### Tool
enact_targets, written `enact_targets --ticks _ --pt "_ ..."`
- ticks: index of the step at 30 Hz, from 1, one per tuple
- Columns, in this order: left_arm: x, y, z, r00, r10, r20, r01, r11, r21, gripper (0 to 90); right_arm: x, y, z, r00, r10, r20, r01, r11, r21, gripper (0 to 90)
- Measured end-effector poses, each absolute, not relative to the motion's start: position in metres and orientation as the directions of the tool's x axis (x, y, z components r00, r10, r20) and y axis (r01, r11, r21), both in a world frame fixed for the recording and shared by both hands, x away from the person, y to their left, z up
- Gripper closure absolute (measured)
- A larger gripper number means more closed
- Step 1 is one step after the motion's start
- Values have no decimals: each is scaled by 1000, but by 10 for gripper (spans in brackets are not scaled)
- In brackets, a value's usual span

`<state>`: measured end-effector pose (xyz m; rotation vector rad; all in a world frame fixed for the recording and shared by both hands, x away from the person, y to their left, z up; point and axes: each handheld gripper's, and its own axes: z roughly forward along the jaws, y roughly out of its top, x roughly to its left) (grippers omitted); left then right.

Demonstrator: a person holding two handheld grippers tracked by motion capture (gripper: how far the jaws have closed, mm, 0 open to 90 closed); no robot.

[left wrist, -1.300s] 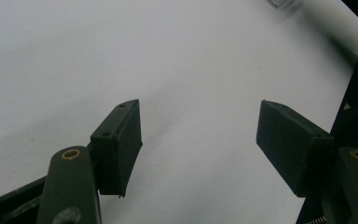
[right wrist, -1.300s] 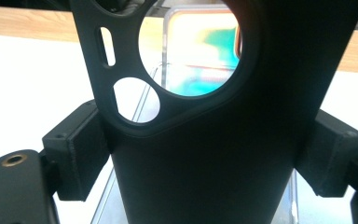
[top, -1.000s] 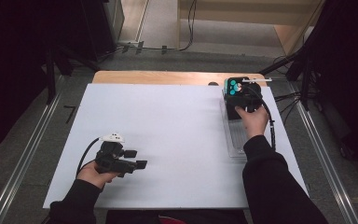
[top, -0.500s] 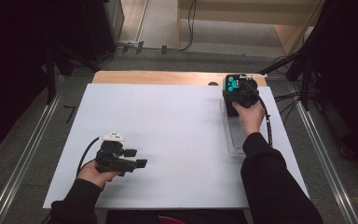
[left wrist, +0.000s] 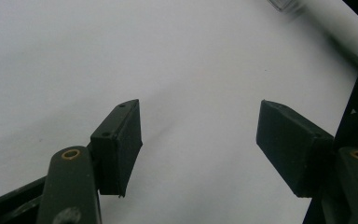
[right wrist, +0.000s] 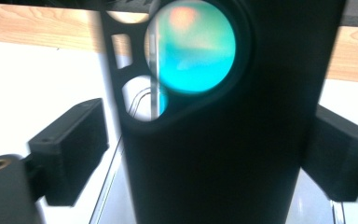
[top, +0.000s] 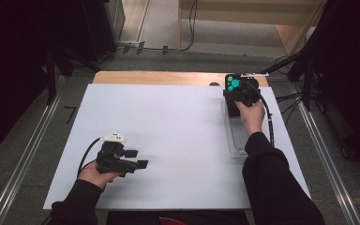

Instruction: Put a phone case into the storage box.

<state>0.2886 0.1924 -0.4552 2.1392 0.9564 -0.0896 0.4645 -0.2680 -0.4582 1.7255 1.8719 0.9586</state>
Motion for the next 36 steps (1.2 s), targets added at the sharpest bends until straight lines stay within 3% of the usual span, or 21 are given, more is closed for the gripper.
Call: enact_targets --ticks 9,16,36 --pt "289 193 -454 710 601 -366 664 -400 632 309 452 -272 -440 -159 972 176 693 -17 721 0" --pt "289 196 -454 713 598 -365 662 -404 632 309 436 -263 -426 -218 962 161 695 37 718 0" --pt "294 200 -452 709 597 -376 667 -394 633 309 417 -219 -423 -366 910 194 702 133 700 0"
